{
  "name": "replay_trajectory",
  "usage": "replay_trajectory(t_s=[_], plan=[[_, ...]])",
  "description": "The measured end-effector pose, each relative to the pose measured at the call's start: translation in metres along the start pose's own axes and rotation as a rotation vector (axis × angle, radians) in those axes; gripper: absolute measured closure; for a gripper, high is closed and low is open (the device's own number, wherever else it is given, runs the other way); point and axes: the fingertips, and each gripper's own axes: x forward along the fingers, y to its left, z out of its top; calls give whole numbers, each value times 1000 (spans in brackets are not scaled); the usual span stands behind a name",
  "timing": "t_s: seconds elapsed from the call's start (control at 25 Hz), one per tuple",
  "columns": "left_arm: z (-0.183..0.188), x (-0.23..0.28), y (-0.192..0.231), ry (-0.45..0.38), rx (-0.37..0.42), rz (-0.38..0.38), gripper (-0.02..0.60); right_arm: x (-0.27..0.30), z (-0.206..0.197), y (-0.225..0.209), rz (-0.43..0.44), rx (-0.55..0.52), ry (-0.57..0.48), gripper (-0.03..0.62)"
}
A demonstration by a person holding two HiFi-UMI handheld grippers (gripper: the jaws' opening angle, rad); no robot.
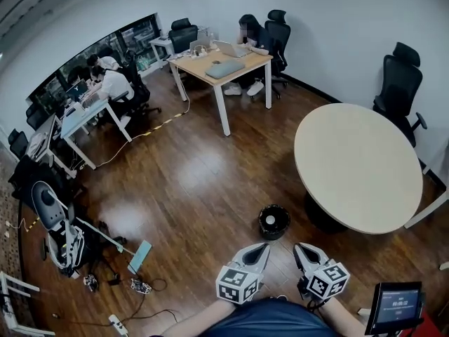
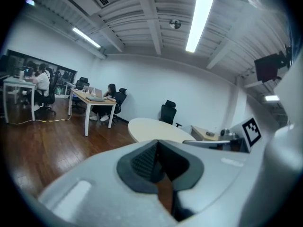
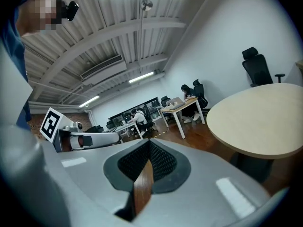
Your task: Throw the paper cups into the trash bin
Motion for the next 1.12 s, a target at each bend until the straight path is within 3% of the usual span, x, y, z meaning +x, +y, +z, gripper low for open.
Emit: replay_trajectory(t_s=[0.44,1.12], plan=[[2,13,3,10,15,-78,578,16,6,-1,-33,-45,12,585],[-9,16,-11,61,21,-104,578,1,-4,-4,-68,-26,21,585]])
